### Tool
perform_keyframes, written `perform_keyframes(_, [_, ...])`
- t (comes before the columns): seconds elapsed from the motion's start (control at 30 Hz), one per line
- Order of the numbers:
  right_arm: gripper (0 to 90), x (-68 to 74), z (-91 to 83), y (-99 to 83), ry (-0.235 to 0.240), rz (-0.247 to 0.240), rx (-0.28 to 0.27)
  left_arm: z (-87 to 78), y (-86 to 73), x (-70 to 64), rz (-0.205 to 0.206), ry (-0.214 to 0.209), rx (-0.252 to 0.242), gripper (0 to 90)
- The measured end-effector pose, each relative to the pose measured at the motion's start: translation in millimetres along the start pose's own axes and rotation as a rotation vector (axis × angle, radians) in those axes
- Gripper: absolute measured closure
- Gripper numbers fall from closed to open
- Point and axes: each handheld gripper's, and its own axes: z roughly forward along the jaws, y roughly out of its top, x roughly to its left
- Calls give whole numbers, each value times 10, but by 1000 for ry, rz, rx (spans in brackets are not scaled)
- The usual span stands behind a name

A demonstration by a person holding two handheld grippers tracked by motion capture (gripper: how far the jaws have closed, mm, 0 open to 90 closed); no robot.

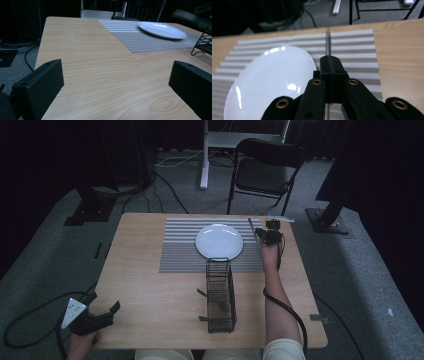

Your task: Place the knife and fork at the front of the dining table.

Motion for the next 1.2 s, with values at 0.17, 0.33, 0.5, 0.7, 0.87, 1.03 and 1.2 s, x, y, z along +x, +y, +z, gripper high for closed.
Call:
perform_keyframes(0.17, [900,-20,84,-20,-31,6,11,-9,-11,-5,6,-4,3,0])
perform_keyframes(0.33, [900,-77,165,-204,-52,1,57,-24,-26,14,-16,1,1,0])
perform_keyframes(0.5, [900,-56,196,-406,-27,8,56,-43,-2,-8,-6,13,-2,0])
perform_keyframes(0.7, [694,24,253,-596,5,1,38,-77,13,-5,-16,20,-11,0])
perform_keyframes(0.87, [295,35,228,-777,6,22,8,-85,21,-29,-25,18,-19,0])
perform_keyframes(1.03, [137,-41,109,-845,-10,30,-40,-80,33,-61,-45,23,4,0])
perform_keyframes(1.2, [137,-91,-4,-862,11,76,-65,-119,57,-74,-32,13,20,0])
